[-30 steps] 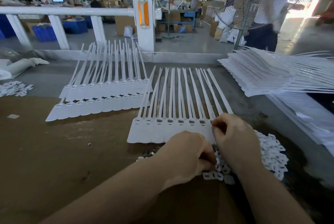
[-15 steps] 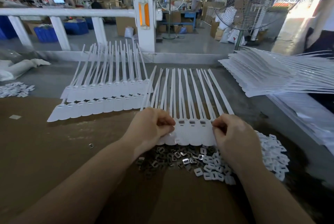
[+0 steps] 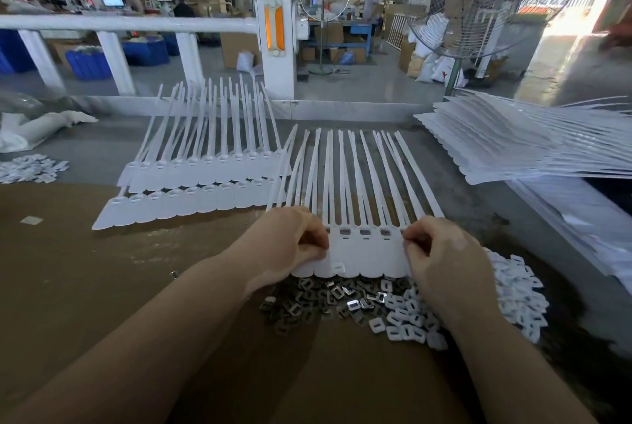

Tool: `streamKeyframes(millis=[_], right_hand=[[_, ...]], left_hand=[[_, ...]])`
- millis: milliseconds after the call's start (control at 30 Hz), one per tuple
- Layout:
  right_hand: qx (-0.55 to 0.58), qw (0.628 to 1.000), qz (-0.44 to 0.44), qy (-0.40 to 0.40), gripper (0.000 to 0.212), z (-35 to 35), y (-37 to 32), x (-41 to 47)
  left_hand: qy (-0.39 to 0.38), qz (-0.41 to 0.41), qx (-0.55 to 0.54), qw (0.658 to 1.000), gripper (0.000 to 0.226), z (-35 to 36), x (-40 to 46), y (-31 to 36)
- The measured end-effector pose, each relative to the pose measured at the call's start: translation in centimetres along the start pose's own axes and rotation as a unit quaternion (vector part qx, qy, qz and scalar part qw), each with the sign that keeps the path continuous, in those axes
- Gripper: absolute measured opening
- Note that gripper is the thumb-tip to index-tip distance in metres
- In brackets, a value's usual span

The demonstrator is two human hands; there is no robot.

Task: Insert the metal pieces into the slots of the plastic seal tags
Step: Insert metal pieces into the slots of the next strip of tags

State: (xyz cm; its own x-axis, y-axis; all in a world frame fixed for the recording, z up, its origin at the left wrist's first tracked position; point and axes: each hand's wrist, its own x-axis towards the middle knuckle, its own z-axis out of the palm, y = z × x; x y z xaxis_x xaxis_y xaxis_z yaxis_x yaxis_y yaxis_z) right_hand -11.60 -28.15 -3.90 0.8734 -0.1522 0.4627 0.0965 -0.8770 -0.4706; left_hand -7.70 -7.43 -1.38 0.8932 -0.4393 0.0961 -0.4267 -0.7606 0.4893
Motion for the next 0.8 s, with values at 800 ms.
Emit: streamKeyframes(millis=[800], right_hand=[[0.001, 1.0, -0.009, -0.002, 0.006, 0.0, 0.2, 0.1]], left_hand=[[0.049, -0.129, -0.182, 0.974, 0.005, -1.9, 1.8, -3.0]])
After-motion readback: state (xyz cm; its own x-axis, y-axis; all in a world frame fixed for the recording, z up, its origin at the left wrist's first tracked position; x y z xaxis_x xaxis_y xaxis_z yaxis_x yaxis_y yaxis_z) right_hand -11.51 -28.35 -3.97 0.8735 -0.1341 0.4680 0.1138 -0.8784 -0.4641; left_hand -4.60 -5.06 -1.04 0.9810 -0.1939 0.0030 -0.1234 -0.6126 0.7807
